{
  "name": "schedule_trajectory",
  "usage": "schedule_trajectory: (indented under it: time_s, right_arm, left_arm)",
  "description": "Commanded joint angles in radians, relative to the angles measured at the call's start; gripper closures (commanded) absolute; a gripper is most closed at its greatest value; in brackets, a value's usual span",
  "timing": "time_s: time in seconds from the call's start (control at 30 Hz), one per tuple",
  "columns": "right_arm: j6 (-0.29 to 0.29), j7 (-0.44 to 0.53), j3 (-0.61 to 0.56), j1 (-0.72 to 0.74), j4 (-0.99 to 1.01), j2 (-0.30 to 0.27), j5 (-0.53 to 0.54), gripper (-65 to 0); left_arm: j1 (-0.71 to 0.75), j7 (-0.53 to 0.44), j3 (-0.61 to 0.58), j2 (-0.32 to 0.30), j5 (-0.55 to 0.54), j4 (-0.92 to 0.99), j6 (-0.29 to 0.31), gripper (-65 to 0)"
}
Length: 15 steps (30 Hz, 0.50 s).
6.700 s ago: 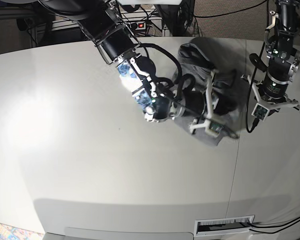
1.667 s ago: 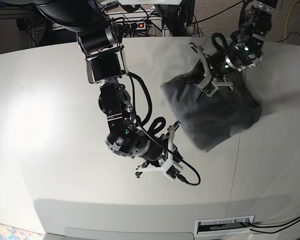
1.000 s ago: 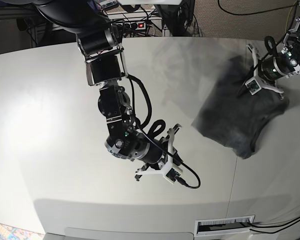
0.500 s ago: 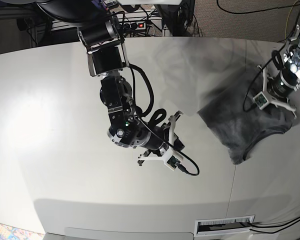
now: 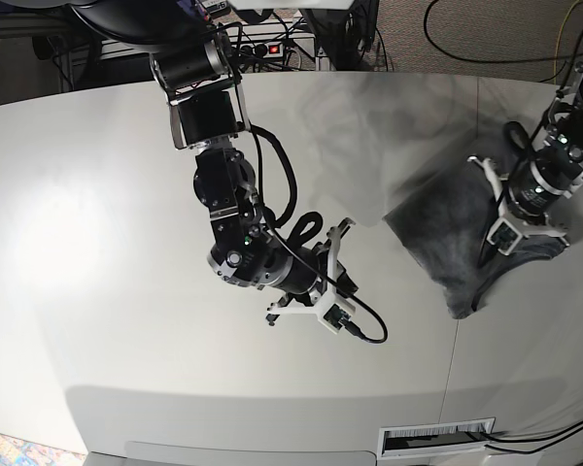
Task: Fold the T-shirt properly
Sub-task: 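Grasp the bundle's edge with the left gripper and straighten it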
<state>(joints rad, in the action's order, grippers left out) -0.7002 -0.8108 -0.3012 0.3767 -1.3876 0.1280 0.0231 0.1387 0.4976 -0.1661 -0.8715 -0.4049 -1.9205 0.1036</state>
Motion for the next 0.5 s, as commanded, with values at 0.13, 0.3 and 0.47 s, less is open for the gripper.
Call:
schedule_trajectory:
  time_s: [0.13,0.3,0.47]
  right_arm:
    - [0.002,0.013,0.002,0.028,-0.018,0.008,0.010,-1.8]
    - [0.002,-0.021,0.002,0.028,-0.019,0.008,0.010,-1.8]
    - [0.002,-0.036,0.002,0.031,-0.021,0.008,0.009,-1.8]
  left_arm:
    - [-0.012,-0.060,0.012,0.117,-0.001,-0.038,0.001,0.0]
    - [-0.013,-0.126,0.012,0.249,0.095,0.012,0.001,0.0]
    - [-0.047,-0.169,0.012,0.355,0.132,0.166,0.007,0.0]
